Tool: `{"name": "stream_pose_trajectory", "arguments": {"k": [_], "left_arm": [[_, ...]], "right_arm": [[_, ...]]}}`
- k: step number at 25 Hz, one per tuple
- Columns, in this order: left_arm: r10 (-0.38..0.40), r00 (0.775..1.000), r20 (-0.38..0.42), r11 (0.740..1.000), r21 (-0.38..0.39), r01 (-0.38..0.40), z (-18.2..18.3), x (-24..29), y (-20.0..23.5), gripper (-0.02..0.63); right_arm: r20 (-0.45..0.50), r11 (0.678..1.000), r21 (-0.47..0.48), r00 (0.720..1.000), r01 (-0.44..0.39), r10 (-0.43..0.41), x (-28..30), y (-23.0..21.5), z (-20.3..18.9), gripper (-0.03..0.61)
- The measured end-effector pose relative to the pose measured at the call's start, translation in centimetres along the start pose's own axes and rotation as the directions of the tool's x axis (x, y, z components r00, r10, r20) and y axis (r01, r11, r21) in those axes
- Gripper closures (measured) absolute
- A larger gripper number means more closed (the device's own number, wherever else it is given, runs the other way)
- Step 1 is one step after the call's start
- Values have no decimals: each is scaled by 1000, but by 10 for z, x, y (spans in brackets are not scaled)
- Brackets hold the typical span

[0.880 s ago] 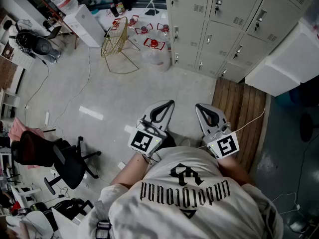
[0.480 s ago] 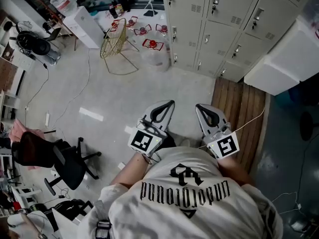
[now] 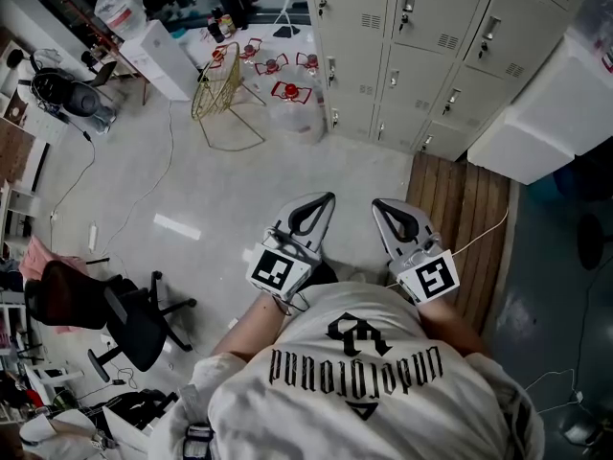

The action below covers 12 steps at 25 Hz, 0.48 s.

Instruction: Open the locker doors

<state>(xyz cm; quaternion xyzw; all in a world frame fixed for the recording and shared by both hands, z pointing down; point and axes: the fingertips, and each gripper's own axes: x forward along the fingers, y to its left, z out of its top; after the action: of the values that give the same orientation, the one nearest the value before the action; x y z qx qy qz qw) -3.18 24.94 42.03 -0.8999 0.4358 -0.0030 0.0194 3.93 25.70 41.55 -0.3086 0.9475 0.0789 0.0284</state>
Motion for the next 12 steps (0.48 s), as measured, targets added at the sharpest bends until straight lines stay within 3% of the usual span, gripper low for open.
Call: {"name": "stream_pose_trajectory", "arguments": {"k": [5,8,12], "left_arm": [[4,1000,0,1000,6,-4,0,11,7,607],[7,1000,1,1000,2,-7,-2,15,14,607],[-5,1000,-4,1000,24,5,-15,21,31,607]], "right_arm": [[-30,1000,25,1000,3,-2,8,-9,-6,571],[-45,999,31,999,5,-4,17,-14,-12,476],[-66,998,56,998,6,-2,32,-21,-20,434]]}}
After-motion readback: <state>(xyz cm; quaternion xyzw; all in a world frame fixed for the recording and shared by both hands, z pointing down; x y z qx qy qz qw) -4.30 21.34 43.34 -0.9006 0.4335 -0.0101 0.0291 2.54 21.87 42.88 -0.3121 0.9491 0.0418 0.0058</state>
